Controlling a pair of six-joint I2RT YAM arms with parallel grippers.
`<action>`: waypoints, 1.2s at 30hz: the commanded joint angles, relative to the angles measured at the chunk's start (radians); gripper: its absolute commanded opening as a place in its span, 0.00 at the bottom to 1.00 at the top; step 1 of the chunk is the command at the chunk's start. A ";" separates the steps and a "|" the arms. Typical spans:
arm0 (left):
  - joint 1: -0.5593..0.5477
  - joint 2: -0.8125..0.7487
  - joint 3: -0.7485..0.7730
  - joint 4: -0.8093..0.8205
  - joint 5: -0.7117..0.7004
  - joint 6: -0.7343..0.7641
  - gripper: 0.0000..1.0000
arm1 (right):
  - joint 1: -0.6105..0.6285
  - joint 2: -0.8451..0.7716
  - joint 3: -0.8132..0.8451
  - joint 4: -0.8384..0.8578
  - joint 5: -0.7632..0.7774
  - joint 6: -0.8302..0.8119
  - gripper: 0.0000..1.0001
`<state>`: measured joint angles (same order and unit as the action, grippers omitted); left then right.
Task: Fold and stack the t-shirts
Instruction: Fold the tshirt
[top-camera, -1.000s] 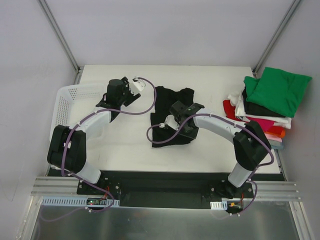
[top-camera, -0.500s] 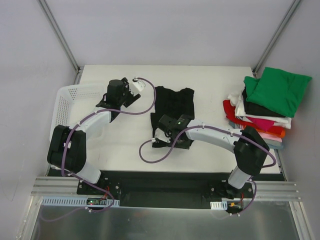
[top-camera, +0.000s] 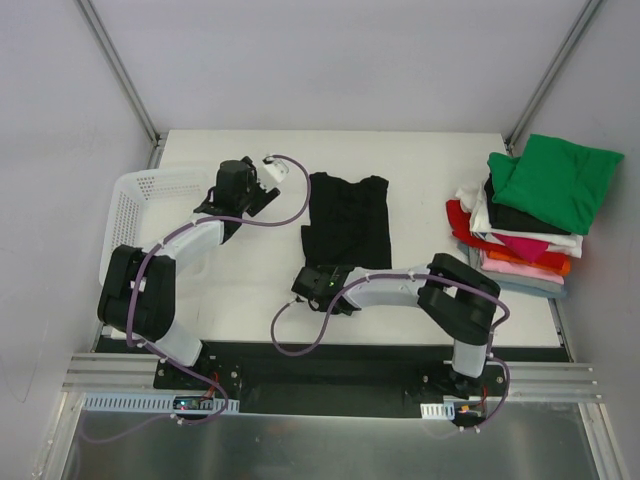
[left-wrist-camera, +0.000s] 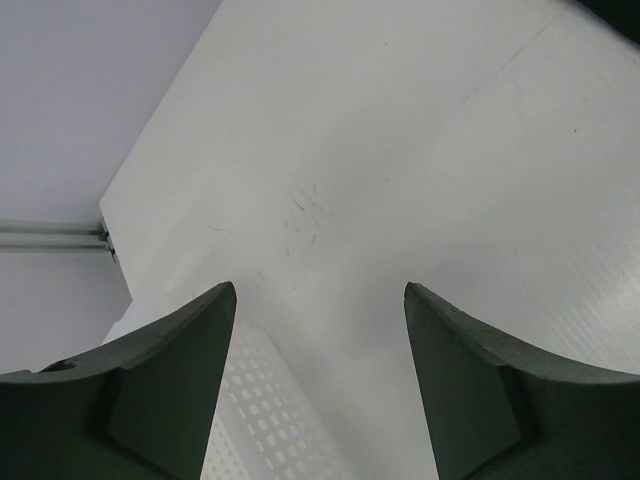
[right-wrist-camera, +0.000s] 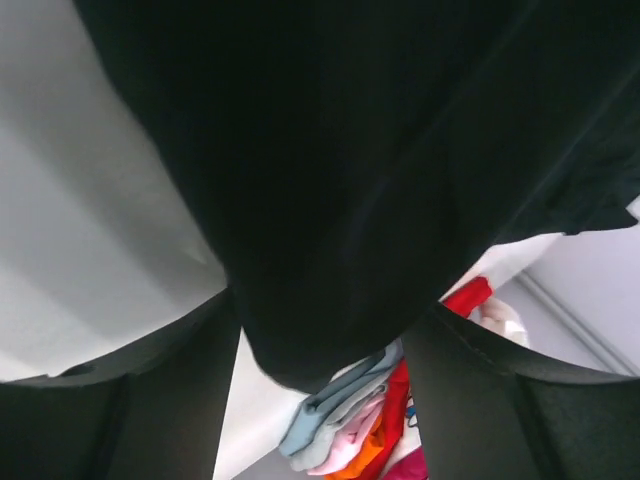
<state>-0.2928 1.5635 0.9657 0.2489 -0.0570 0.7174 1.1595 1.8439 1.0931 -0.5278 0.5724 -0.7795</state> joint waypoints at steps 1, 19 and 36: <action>0.009 0.001 0.010 0.030 -0.021 -0.026 0.69 | 0.006 0.064 -0.010 0.172 0.119 -0.007 0.67; 0.011 -0.014 -0.025 0.046 -0.026 0.002 0.69 | 0.008 0.091 0.057 0.053 -0.023 0.000 0.01; 0.012 -0.036 -0.030 0.047 -0.020 0.002 0.69 | 0.078 -0.147 0.286 -0.333 -0.456 0.040 0.01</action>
<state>-0.2928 1.5654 0.9401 0.2653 -0.0719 0.7170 1.2308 1.7489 1.3201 -0.7528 0.2161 -0.7326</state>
